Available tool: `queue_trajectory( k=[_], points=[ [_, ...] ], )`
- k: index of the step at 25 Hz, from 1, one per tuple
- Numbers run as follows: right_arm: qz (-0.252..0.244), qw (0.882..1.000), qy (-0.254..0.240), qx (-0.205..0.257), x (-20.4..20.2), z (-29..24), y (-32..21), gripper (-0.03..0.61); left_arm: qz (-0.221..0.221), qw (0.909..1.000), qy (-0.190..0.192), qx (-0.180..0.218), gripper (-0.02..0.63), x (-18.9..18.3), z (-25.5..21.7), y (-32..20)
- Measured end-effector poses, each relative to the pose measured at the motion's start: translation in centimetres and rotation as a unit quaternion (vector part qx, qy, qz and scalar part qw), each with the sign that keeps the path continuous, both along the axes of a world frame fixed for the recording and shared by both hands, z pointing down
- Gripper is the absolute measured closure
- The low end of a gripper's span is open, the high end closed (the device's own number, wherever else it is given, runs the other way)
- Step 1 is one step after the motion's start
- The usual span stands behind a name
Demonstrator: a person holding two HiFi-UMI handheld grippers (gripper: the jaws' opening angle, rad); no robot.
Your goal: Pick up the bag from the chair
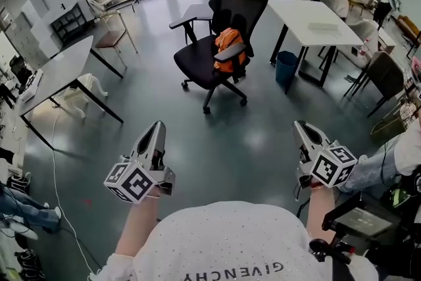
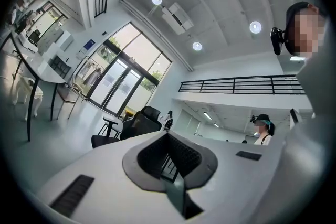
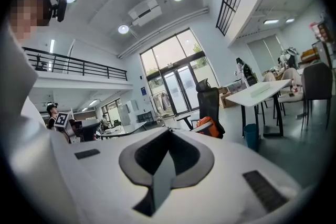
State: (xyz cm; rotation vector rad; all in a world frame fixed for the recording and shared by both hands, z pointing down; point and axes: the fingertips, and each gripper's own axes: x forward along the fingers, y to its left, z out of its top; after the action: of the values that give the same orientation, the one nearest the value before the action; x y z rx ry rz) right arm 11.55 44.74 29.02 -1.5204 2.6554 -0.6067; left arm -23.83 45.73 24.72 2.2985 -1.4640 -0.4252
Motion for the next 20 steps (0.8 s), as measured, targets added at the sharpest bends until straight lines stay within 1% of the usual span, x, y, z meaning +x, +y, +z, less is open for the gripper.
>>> queue_trajectory(
  k=[4, 6, 9, 11, 14, 17, 20],
  points=[
    [0.023, 0.999, -0.024, -0.009, -2.7, 1.6, -0.4, 0.574, 0.022, 0.9997, -0.01, 0.003, 0.601, -2.6, 0.9, -1.0],
    [0.028, 0.999, -0.03, -0.016, -4.1, 3.1, -0.8, 0.574, 0.027, 0.9996, -0.002, 0.0, 0.601, -3.8, 2.4, -1.8],
    [0.029, 0.999, -0.014, -0.032, -5.7, 5.0, -1.2, 0.574, 0.036, 0.9991, 0.017, -0.012, 0.601, -4.8, 4.7, -2.7],
    [0.031, 0.999, -0.008, -0.044, -5.9, 5.8, -1.7, 0.574, 0.045, 0.9985, 0.022, -0.022, 0.601, -4.5, 5.8, -3.4],
    [0.03, 0.998, -0.007, -0.062, -5.6, 7.1, -3.3, 0.574, 0.051, 0.9978, 0.017, -0.038, 0.601, -3.7, 7.2, -4.8],
    [0.017, 0.997, -0.004, -0.071, -5.6, 8.4, -6.4, 0.574, 0.05, 0.9978, 0.012, -0.042, 0.602, -3.0, 8.2, -7.3],
    [0.001, 0.997, -0.001, -0.074, -6.4, 8.1, -10.3, 0.574, 0.049, 0.9978, 0.007, -0.043, 0.601, -2.7, 7.6, -9.9]
  ],
)
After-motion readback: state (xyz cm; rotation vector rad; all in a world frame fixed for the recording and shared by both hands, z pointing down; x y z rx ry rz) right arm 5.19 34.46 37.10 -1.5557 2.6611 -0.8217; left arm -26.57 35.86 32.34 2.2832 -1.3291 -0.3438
